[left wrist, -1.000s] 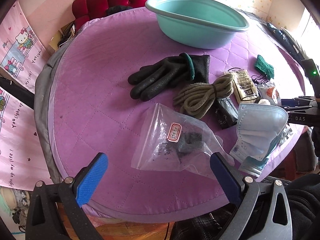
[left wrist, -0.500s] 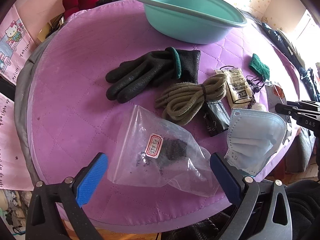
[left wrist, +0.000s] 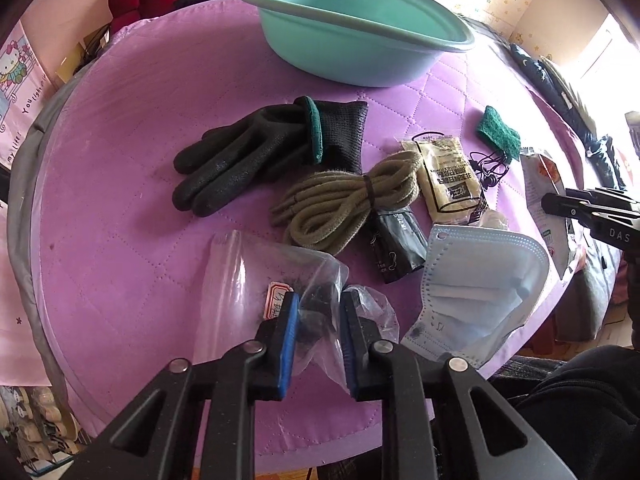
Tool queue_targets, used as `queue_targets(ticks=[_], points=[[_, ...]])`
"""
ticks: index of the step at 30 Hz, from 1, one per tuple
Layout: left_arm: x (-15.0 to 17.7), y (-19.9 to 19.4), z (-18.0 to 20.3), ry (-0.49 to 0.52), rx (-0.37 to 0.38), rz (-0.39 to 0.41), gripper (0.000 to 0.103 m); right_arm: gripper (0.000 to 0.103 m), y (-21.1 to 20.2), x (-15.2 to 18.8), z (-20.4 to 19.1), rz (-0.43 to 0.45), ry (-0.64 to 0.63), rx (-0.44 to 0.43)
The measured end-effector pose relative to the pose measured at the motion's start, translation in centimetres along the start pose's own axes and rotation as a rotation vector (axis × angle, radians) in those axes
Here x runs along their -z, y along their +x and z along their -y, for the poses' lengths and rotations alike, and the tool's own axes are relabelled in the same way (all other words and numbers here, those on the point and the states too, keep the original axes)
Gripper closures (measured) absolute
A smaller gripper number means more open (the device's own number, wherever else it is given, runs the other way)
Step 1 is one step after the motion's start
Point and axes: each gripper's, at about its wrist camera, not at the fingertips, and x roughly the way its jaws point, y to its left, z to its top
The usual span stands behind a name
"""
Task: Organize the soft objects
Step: 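Grasp the clear zip bag with the left tool while the right tool grasps the snack packet, then carry the zip bag and snack packet over the teal basin with both tools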
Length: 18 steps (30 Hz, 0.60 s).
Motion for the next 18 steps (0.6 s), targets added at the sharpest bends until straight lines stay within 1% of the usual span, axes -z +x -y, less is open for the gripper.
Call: queue_targets(ticks=[1,2,4,12,18], points=[[0.0,-0.1,-0.1,-0.005,0.007,-0.005,0.088,0.080,-0.2,-0.3,0.2,0.002,-0.004,-0.002],[0.0,-0.2,-0.1,-0.014,0.012,-0.004,0.089,0.080,-0.4,-0.5,0.2,0.004,-0.008,-0.004],[0.1,-0.7,-0.4,-0.031,0.018,0.004,0.090,0.080,-0.9,-0.9,0.3,0.009,-0.020,-0.007],[0.2,-2.5,-0.2,-0.046,0.006,0.015,0.090,0.080,-2.8,-2.2,0.6,0.020,-0.057,-0.037],[-0.5,-4.1,0.4,-0.047,0.010,0.055,0.090,0.080,-3.7,-2.3,0.7,0.041,-0.084,-0.036]])
